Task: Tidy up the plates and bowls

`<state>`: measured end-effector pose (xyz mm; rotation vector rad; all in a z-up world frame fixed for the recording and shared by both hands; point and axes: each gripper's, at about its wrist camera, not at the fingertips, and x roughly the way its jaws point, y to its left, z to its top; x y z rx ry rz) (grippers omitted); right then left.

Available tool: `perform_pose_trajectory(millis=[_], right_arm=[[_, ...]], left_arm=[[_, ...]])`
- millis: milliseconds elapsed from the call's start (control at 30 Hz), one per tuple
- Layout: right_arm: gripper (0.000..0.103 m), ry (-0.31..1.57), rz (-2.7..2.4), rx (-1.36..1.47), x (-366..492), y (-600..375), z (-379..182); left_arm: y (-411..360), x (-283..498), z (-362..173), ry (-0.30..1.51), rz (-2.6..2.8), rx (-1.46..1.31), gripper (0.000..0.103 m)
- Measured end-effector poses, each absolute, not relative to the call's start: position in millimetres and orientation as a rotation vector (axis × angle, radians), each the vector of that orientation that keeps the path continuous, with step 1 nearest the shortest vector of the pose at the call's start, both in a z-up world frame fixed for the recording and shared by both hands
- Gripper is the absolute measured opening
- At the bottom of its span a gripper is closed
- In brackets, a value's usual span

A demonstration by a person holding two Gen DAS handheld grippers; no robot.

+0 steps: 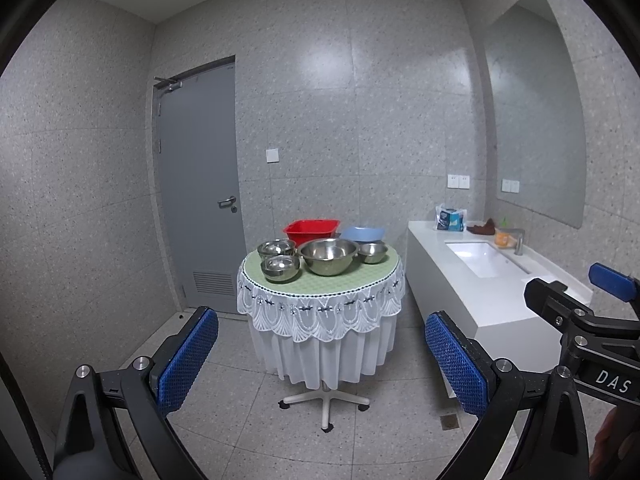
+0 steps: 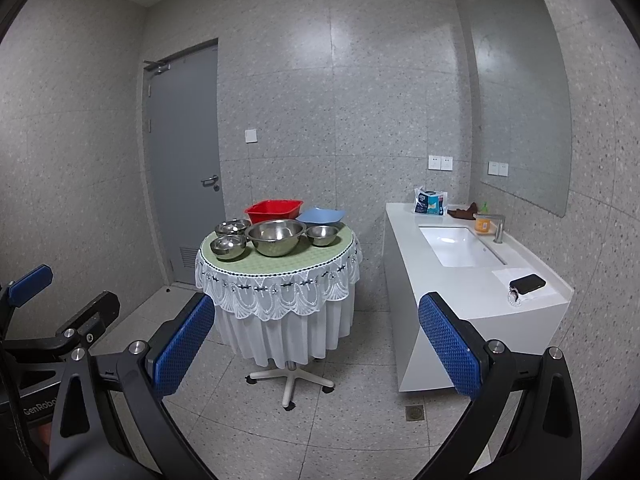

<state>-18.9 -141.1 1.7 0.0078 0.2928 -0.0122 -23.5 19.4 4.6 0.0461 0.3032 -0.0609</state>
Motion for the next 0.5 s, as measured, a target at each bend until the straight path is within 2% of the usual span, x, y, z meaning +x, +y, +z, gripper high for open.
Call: perform_pose_trajectory(millis=[500], right_arm=[[0.103, 0.292, -0.023, 0.013, -19.5, -143.0, 2.7]], left_arm=[[22.4, -22.0, 2.6, 0.297, -0.066, 0.043, 0.102]])
